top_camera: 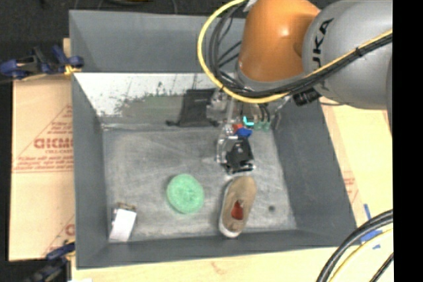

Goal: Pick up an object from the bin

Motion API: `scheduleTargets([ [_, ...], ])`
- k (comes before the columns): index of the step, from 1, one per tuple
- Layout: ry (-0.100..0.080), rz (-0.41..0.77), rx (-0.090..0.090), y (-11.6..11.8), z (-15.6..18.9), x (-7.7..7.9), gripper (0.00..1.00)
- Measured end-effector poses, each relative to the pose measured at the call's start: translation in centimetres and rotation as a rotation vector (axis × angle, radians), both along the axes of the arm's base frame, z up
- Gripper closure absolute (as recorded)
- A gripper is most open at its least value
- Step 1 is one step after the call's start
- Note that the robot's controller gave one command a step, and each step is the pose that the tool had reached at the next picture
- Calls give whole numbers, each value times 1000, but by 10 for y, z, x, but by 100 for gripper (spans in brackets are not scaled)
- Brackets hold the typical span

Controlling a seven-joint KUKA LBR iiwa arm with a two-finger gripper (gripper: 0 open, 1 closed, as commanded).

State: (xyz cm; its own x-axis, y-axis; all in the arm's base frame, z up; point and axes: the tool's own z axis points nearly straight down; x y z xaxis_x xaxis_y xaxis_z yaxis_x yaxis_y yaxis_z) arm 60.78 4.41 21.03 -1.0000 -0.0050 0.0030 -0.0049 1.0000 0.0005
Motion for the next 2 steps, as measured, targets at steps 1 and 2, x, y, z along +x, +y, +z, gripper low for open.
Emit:
scheduleTargets([
  [1, -8, -1, 1, 0, 5, 2, 0],
  [2, -10, -88, 1, 17, -51, -19, 0],
])
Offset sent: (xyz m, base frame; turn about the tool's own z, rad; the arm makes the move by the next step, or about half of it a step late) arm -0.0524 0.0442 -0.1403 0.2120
